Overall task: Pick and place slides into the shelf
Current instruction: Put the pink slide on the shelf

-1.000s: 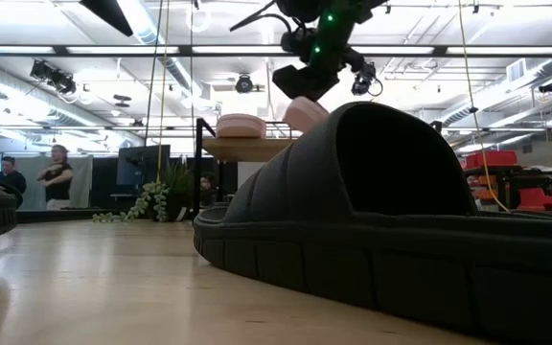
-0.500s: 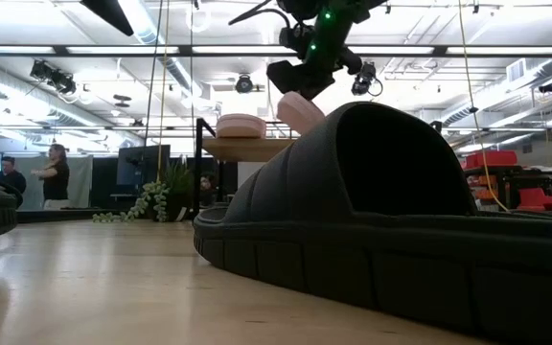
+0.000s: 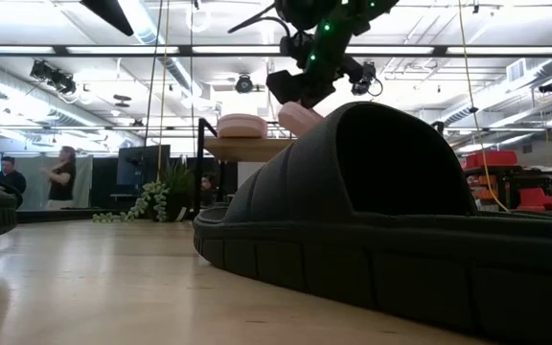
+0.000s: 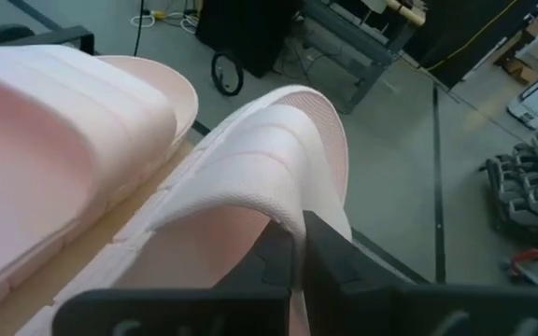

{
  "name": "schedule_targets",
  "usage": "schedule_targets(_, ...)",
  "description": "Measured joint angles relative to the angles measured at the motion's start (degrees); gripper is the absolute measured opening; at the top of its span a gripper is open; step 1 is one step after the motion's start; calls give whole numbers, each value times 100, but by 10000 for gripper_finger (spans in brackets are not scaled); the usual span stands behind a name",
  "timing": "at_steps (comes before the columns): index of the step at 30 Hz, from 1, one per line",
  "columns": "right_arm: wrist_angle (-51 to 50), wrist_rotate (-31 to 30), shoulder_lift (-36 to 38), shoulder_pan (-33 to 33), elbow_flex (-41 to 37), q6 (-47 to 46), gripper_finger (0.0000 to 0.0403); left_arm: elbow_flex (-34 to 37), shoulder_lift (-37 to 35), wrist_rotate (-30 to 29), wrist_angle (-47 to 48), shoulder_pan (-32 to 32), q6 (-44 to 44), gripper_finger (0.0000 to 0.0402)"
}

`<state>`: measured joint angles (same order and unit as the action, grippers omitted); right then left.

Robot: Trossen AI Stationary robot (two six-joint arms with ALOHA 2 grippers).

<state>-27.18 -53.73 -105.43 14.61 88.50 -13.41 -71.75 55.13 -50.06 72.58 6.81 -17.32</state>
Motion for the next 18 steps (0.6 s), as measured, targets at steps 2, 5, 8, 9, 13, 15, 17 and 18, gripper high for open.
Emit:
schedule_targets(2,126,52,0,35,-5,84,11,0,0,0,0,2,0,59)
schedule_targets(5,288,549,0,163,-10,-26,21,0,0,0,0,2,-1,56)
schedule_targets(8,344,1085,0,335,-10,-190,38,0,0,0,0,0,-2,57)
schedule_targets(9,350,1201,0,385,-10,-206,44,0,0,0,0,2,-2,59)
schedule_targets(13,350,1363,0,474,-10,-211,69,0,0,0,0,1,-2,63)
schedule_targets(15,346,1361,0,476,-10,-199,81,0,0,0,0,0,-2,63)
schedule_targets(17,340,1370,0,474,-10,-161,93,0,0,0,0,1,-2,61)
schedule_targets(18,332,1392,0,464,-10,-158,98,0,0,0,0,0,-2,59)
